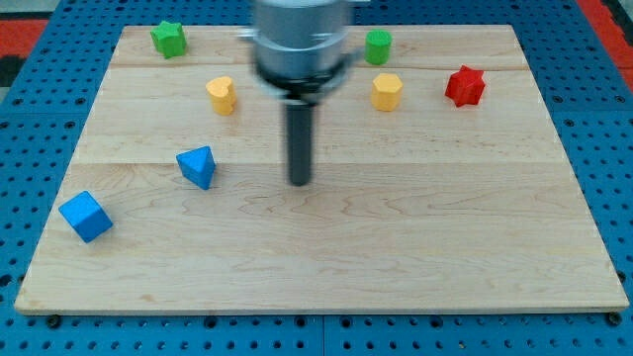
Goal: Place the blue triangle diagonally top right to the blue cube
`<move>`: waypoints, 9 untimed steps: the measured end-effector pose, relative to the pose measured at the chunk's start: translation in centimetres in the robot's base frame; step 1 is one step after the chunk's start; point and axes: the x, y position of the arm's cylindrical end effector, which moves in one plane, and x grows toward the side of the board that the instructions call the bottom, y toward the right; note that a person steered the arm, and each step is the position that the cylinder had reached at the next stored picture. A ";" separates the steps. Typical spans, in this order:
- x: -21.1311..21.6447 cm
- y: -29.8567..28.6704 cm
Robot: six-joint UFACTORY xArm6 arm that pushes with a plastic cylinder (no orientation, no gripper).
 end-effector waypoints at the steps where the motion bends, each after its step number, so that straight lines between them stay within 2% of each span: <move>1: 0.0 -10.4; 3: -0.3 -10.2; 5: -8.2 -12.9; 6: -11.7 -18.3; 7: -11.4 -19.1; 9: -4.7 -20.1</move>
